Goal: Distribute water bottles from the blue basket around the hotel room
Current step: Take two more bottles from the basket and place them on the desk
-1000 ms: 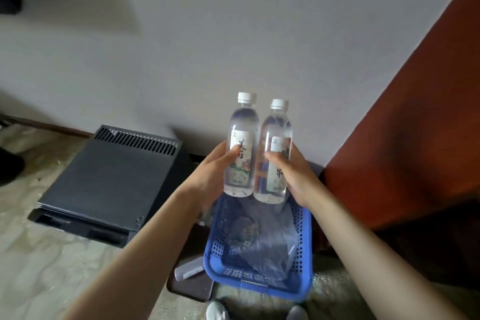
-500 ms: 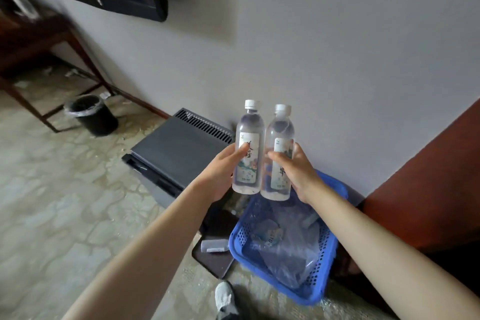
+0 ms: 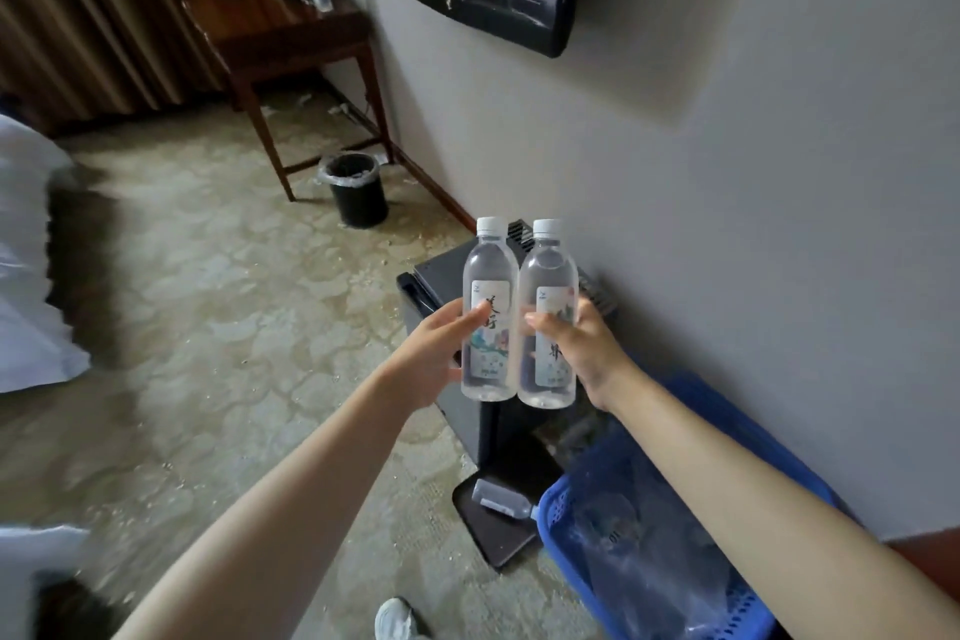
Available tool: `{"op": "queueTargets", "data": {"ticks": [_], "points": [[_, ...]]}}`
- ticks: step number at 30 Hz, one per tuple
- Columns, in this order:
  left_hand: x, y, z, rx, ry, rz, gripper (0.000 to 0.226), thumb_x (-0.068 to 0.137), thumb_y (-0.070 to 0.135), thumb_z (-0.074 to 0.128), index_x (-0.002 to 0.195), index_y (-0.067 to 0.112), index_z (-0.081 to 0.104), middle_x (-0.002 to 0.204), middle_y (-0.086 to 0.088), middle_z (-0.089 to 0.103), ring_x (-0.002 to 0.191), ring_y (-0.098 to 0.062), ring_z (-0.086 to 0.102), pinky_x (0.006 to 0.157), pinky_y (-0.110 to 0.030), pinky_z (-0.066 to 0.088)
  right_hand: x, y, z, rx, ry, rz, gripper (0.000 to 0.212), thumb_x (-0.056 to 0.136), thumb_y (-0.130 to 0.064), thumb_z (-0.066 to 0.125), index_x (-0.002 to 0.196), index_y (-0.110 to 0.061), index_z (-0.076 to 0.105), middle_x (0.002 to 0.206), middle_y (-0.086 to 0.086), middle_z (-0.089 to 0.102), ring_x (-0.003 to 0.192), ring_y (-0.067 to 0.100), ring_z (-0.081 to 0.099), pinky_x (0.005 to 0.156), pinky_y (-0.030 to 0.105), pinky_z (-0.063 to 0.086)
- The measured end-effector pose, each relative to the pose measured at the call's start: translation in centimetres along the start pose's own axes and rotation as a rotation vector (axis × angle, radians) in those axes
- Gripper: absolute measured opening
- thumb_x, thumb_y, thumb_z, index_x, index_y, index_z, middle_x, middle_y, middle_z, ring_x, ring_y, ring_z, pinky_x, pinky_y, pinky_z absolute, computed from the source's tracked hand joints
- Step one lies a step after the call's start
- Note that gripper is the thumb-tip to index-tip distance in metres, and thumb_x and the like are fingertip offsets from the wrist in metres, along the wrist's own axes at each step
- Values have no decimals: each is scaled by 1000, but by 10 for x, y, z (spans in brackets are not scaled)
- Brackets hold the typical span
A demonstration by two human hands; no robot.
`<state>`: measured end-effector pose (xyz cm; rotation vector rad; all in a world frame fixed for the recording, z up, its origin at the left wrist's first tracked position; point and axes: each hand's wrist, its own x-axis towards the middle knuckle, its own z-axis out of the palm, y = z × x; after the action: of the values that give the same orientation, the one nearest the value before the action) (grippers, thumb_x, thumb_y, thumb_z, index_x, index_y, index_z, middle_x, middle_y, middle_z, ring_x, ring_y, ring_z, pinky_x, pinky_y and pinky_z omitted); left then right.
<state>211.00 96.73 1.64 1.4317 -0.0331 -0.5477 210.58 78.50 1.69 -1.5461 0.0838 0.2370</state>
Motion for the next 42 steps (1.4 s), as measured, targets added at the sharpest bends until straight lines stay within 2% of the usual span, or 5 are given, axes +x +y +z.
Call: {"op": "queueTargets", "data": {"ticks": [3, 10, 24, 34, 42], "points": [[-2, 7, -53, -31, 36, -4, 39, 82, 41, 55, 116, 23, 60, 114, -5, 68, 98, -13, 69, 75, -36, 57, 32, -3, 44, -15, -52, 4, 37, 79, -22, 68, 113, -10, 58, 104, 9, 69, 93, 21, 68, 76, 33, 55], [0, 20, -179, -61, 146, -40, 36, 93, 33, 51, 125, 19, 55, 117, -4, 67, 101, -13, 66, 75, -39, 56, 105, -5, 154, -45, -153, 53, 75, 59, -47, 72, 123, -13, 52, 114, 11, 66, 105, 26, 65, 93, 52, 50], [52, 37, -334, -150, 296, -47, 43, 96, 30, 49, 133, 9, 48, 120, -11, 63, 111, -25, 63, 87, -49, 55, 267, -1, 271, -105, -371, 118, 92, 63, -52, 74, 139, -17, 35, 120, 3, 63, 111, 20, 62, 103, 54, 40], [130, 81, -432, -204, 440, -10, 53, 90, 36, 58, 136, 13, 48, 127, -12, 61, 117, -28, 60, 94, -56, 49, 410, -32, 328, -122, -462, 107, 70, 70, -45, 73, 130, -22, 45, 118, 2, 64, 109, 20, 61, 96, 49, 44], [176, 109, -527, -182, 462, 10, 56, 86, 39, 59, 135, 14, 50, 124, -10, 64, 116, -27, 61, 95, -56, 49, 506, -44, 394, -114, -510, 118, 82, 60, -57, 77, 130, -27, 45, 122, 0, 63, 113, 22, 60, 97, 54, 44]]}}
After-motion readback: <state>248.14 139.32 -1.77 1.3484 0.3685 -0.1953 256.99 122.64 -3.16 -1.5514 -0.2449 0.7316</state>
